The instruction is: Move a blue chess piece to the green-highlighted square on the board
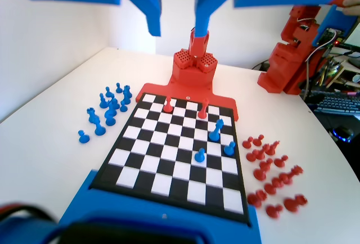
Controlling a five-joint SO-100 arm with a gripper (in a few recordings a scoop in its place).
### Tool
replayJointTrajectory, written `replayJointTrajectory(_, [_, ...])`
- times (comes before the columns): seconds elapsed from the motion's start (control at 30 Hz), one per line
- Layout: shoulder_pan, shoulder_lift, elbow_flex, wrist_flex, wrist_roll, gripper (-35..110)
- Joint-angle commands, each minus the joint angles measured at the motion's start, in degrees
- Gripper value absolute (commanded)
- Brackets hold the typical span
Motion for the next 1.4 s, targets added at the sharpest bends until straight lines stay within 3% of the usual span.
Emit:
replayJointTrajectory(0.0, [-0.8,2.7,1.4,-2.5,-0.7,6])
replayJointTrajectory(0.2, [0.3,3.4,1.6,-2.8,-0.7,1])
replayJointTrajectory(1.37, [3.9,6.9,1.7,-3.5,-0.3,1])
